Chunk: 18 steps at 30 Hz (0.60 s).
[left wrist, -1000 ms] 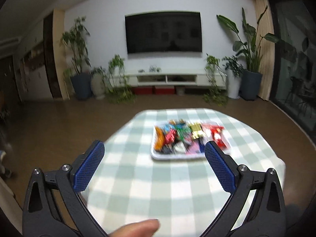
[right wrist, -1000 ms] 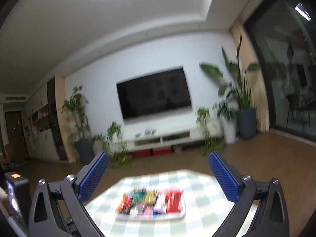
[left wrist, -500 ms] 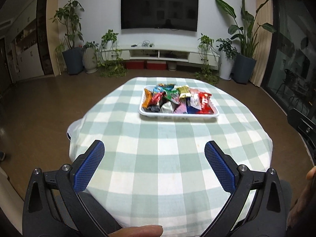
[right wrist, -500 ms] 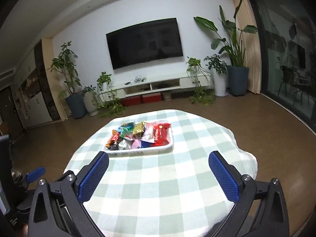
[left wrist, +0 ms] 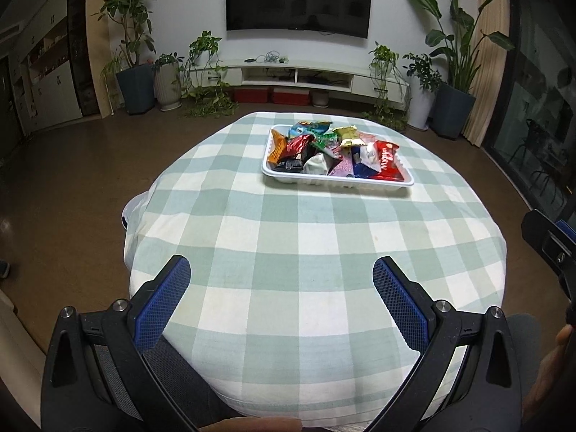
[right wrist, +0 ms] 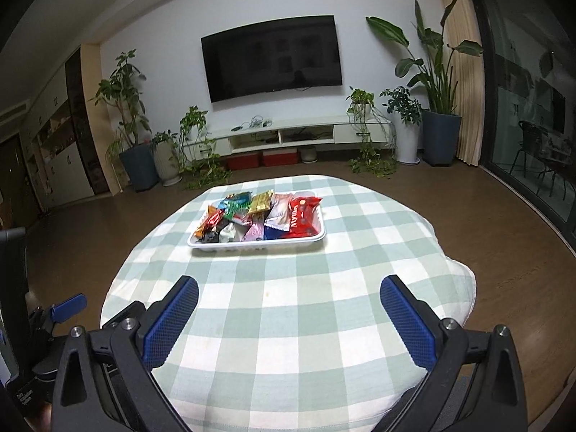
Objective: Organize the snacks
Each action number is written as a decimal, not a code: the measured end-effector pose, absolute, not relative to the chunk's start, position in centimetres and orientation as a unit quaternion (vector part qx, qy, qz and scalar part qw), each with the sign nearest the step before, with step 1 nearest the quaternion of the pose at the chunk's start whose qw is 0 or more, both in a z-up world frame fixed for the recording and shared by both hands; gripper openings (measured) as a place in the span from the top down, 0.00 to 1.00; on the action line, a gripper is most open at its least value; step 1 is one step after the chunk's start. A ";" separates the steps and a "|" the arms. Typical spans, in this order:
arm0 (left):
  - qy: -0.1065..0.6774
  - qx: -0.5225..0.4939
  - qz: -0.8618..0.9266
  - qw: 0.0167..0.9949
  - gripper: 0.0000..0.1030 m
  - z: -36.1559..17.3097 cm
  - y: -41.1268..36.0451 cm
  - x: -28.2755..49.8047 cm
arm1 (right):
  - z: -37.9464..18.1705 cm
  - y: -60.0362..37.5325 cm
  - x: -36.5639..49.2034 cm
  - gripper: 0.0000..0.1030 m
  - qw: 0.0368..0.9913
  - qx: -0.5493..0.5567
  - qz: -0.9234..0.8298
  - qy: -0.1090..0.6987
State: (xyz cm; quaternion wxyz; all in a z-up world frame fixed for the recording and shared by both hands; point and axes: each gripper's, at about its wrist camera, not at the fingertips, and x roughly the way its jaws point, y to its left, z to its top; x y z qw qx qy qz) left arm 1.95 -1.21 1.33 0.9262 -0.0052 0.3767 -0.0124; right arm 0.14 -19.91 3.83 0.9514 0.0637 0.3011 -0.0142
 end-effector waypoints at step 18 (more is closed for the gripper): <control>0.384 -0.003 -0.014 0.923 0.00 0.5 -1.1 2.6 | 2.9 -19.6 0.7 0.00 0.947 0.058 -0.013 0.315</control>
